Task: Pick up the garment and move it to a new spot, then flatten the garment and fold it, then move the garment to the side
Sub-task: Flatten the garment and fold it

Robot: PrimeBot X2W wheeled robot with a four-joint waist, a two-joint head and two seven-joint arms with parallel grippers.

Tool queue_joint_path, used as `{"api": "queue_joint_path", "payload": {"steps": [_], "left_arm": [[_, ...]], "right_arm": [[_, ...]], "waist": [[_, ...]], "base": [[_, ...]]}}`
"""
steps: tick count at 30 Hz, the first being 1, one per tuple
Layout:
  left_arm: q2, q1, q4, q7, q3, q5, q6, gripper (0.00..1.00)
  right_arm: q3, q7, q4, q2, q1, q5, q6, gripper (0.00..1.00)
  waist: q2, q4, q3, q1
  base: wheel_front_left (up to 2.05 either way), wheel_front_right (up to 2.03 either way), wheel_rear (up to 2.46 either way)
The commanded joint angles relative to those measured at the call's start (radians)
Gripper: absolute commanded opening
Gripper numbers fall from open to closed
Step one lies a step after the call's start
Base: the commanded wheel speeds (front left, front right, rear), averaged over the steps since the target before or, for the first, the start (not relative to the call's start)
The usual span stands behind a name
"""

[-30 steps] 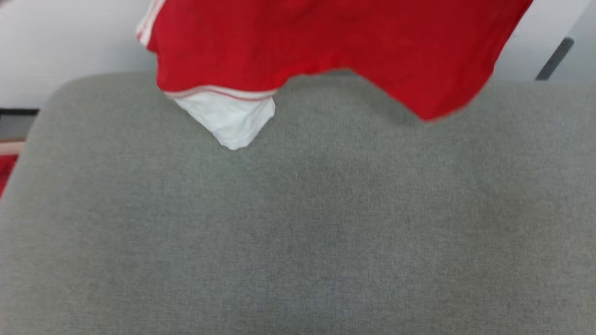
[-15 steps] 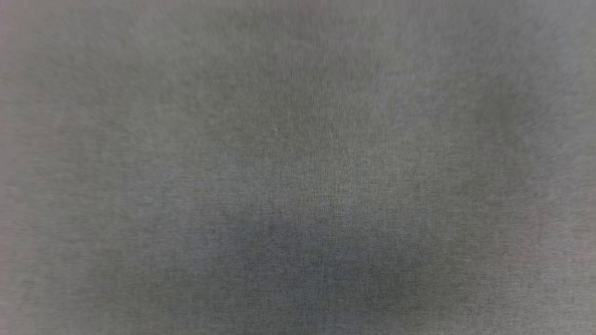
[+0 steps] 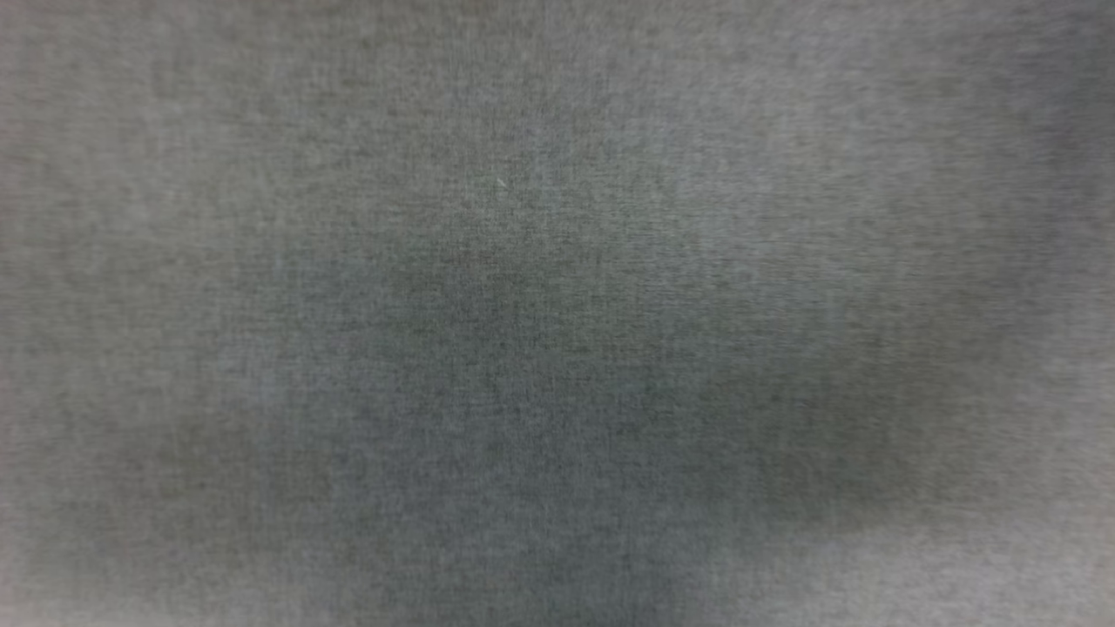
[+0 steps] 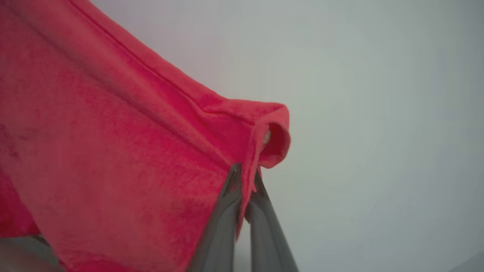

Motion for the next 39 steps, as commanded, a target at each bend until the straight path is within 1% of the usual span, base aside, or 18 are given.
{"api": "queue_joint_path", "payload": {"steps": [1,6,10,13,17,19,22,24,29,34,36,39], "left_arm": [[0.001,0.014,0.006,-0.006,0.001,-0.010,-0.002,0.00],[-0.001,0.072,0.018,-0.004,-0.026,-0.045,-0.002,0.00],[-0.003,0.150,0.013,0.013,-0.052,-0.082,-0.002,0.00],[0.003,0.214,0.002,0.040,-0.078,-0.110,-0.002,0.00],[0.011,0.326,-0.018,0.111,-0.111,-0.169,-0.002,0.00],[0.017,0.391,-0.043,0.145,-0.133,-0.200,-0.002,0.00],[0.027,0.497,-0.094,0.181,-0.160,-0.249,-0.002,0.00],[0.038,0.574,-0.130,0.200,-0.182,-0.276,-0.002,0.00],[0.066,0.764,-0.230,0.229,-0.224,-0.348,-0.002,0.00],[0.125,0.956,-0.326,0.223,-0.249,-0.399,-0.002,0.00],[0.148,1.037,-0.374,0.226,-0.260,-0.413,0.014,0.00],[0.196,1.154,-0.478,0.228,-0.274,-0.438,0.054,0.00]], "right_arm": [[-0.006,-0.004,0.011,0.004,-0.005,-0.009,-0.001,0.00],[-0.022,-0.006,0.046,0.028,0.009,-0.039,-0.001,0.00],[-0.011,-0.006,0.062,0.031,0.029,-0.045,-0.001,0.00],[0.012,-0.006,0.075,0.034,0.062,-0.034,-0.001,0.00],[0.075,0.000,0.099,0.033,0.127,-0.011,-0.001,0.00],[0.106,0.014,0.102,0.035,0.173,0.029,-0.001,0.00],[0.167,0.043,0.080,0.019,0.254,0.094,-0.001,0.00],[0.213,0.072,0.047,-0.001,0.316,0.148,-0.001,0.00],[0.311,0.142,-0.079,-0.087,0.492,0.301,-0.001,0.00],[0.388,0.196,-0.240,-0.186,0.681,0.435,-0.001,0.00],[0.415,0.214,-0.308,-0.223,0.762,0.480,-0.001,0.00],[0.444,0.236,-0.408,-0.297,0.875,0.531,-0.001,0.00]], "waist": [[0.0000,0.018,0.070,0.0000],[0.0000,0.042,0.061,0.0000],[0.0000,0.062,0.022,0.0000],[0.0000,0.079,-0.032,0.0000],[0.0000,0.094,-0.124,0.0000],[0.0000,0.102,-0.178,0.0000],[0.0000,0.120,-0.261,0.0000],[0.0000,0.132,-0.317,0.0000],[0.0000,0.160,-0.445,0.0000],[0.0000,0.171,-0.561,0.0000],[0.0000,0.176,-0.604,0.0000],[0.0000,0.186,-0.656,0.0000]], "base": [[0.00,0.00,0.00],[0.00,0.00,0.00],[0.00,0.00,0.00],[0.00,0.00,0.00],[0.00,0.00,0.00],[0.00,0.00,0.00],[0.00,0.00,0.00],[0.00,0.00,0.00],[0.00,0.00,0.00],[0.00,0.00,0.00],[0.00,0.00,0.00],[0.00,0.00,0.00]]}}
